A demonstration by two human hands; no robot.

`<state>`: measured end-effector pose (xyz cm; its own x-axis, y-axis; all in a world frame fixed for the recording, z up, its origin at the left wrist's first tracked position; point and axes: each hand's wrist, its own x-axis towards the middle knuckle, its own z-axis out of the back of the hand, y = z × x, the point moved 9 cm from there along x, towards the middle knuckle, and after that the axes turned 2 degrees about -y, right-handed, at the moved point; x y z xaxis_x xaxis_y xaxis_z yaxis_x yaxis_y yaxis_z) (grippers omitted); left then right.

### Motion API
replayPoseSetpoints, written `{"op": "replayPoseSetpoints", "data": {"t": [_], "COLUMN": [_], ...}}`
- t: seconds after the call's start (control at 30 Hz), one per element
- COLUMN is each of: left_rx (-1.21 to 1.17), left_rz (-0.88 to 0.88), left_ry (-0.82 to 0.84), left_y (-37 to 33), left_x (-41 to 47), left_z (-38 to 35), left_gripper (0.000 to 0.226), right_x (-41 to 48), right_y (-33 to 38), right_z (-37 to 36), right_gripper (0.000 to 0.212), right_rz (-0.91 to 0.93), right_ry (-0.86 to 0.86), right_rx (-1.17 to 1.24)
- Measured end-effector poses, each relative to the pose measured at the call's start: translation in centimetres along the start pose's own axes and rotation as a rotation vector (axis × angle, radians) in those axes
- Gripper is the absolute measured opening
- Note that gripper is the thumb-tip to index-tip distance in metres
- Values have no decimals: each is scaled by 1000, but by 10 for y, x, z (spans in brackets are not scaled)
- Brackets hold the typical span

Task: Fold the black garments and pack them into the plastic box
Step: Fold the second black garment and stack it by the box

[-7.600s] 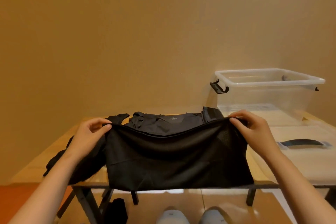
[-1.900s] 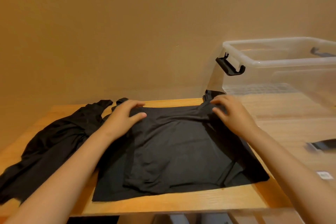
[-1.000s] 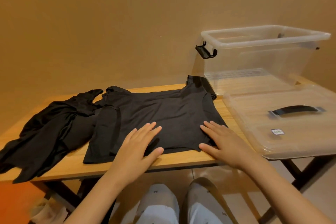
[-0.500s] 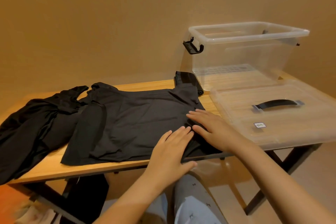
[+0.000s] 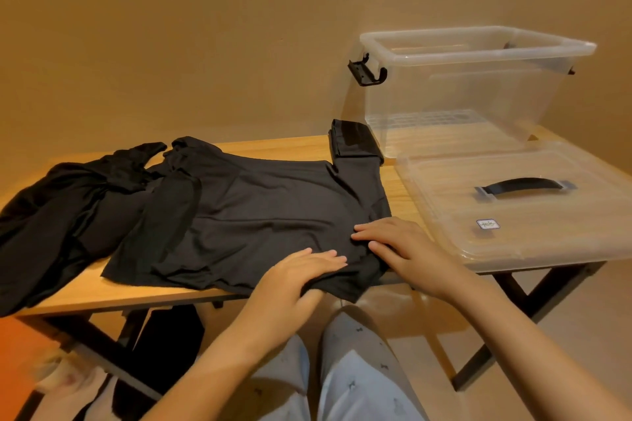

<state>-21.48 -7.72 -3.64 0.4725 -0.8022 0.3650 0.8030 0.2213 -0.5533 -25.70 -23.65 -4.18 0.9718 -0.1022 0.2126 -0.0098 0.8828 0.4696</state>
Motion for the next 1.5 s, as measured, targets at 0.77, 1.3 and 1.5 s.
{"op": "replayPoseSetpoints", "data": {"t": [0.77, 1.3, 1.5], "left_rx": [-209, -228, -303], "left_rz": [372, 360, 328], "left_ry": [-131, -175, -212], "left_y": [70, 62, 67], "left_x": [-76, -78, -78], "left_z": [95, 99, 110], "left_gripper": [33, 39, 24], "right_x": [5, -54, -53], "right_y": [17, 2, -3], "right_z": [-16, 12, 19], "right_gripper": [92, 38, 32], "right_rz": [119, 247, 203], "right_ry": [-36, -391, -418], "right_rx": [-232, -88, -1]}}
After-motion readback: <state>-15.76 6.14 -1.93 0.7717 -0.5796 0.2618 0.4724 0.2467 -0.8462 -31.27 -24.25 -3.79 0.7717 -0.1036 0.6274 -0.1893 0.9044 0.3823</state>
